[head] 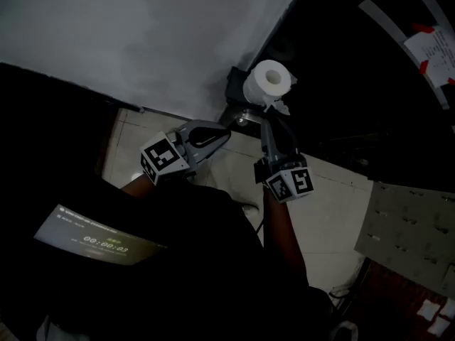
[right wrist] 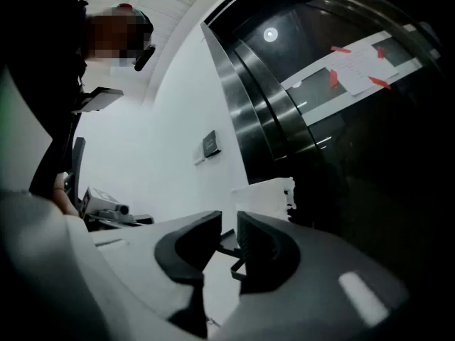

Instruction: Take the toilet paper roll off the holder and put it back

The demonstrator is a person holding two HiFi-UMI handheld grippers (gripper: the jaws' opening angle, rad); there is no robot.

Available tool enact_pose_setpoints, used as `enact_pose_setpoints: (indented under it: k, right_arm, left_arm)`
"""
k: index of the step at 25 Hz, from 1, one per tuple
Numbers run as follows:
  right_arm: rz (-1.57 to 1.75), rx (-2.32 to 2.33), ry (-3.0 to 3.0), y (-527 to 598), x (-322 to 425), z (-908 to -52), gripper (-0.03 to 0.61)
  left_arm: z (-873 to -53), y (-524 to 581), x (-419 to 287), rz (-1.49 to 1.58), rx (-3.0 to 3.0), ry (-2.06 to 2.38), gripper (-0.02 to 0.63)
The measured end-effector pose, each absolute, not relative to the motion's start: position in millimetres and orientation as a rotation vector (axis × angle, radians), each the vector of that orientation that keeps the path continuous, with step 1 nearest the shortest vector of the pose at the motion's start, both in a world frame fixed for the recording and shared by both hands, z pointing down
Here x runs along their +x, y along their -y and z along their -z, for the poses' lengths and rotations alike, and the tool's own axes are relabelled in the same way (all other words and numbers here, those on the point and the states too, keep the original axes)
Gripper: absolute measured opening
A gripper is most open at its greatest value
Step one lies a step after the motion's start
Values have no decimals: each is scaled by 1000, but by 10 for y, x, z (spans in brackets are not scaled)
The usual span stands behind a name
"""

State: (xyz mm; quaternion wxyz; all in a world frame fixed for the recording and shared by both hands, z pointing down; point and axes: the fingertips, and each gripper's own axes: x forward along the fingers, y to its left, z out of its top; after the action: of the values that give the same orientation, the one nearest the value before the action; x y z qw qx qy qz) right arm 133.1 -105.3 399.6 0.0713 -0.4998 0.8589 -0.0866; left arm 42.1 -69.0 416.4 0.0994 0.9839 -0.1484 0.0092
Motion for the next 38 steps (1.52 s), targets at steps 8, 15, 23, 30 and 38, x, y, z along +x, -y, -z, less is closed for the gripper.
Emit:
enact_pose_setpoints:
  k: [8,15,23,30,38]
  right_arm:
    - [273,-1793,-2493,1380,1433,-4119,476]
    - [230,-1863,-2564,1831,1317,-4039,540]
    - [164,-1927,-2701,2131,1132,-4077,539]
    - [166,-1939,-2705,2147,1169,-4062,466]
    - [141,-1892,-2722,2024,1262,-3912,465]
  left_arm:
    - [-4200,602,437,-30,2890,453,0]
    - [-4227,613,363,-28,2870,493,0]
    - [-4243,664,258,-18,2860,509,0]
    - [-4225,690,290,-17,2850,503,0]
    - [-4218,640,434,-16,2873,480,0]
